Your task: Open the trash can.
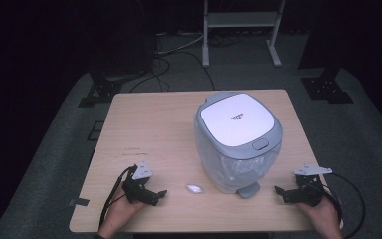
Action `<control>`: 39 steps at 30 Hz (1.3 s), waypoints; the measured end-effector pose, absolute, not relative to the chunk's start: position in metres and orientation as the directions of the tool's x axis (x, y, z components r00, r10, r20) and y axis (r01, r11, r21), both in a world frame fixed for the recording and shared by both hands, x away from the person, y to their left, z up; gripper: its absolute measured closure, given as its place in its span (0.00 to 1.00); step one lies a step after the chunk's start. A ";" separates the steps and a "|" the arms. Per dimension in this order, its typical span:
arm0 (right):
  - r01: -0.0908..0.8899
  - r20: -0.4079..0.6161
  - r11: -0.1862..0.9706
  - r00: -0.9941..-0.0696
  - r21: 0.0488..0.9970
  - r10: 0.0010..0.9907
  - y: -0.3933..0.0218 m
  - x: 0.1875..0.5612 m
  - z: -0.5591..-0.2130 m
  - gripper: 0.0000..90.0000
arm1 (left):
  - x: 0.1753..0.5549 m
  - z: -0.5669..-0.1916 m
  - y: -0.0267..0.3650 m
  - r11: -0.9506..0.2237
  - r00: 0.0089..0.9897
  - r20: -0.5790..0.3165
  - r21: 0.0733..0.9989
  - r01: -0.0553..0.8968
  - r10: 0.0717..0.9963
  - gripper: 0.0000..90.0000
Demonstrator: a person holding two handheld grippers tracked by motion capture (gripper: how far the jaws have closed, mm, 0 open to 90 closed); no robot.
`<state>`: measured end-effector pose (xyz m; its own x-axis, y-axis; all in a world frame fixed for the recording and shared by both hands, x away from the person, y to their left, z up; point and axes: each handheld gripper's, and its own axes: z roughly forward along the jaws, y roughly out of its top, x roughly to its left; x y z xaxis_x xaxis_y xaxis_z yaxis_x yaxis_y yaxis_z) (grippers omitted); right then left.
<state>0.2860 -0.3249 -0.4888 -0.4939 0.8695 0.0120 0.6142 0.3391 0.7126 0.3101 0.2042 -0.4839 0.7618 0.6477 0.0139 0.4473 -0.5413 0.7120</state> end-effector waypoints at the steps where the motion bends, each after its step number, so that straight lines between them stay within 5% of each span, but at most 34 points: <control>1: 0.614 0.011 0.341 -0.495 0.712 0.869 -0.325 0.286 -0.489 0.00 | 0.310 -0.484 0.204 -0.542 0.762 0.014 0.712 0.448 0.648 0.00; 19: 0.614 0.037 0.344 -0.520 0.710 0.853 -0.324 0.281 -0.479 0.21 | 0.310 -0.484 0.204 -0.546 0.767 0.014 0.711 0.444 0.642 0.00; 39: 0.571 0.098 0.329 -0.591 0.752 0.801 -0.327 0.273 -0.449 0.84 | 0.310 -0.484 0.204 -0.546 0.767 0.014 0.711 0.443 0.641 0.00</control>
<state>0.2729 -0.3270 -0.4487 -0.5907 0.8009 0.0978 0.5712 0.3295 0.7518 0.3099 0.2041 -0.4838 0.7671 0.6414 0.0141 0.4434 -0.5460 0.7108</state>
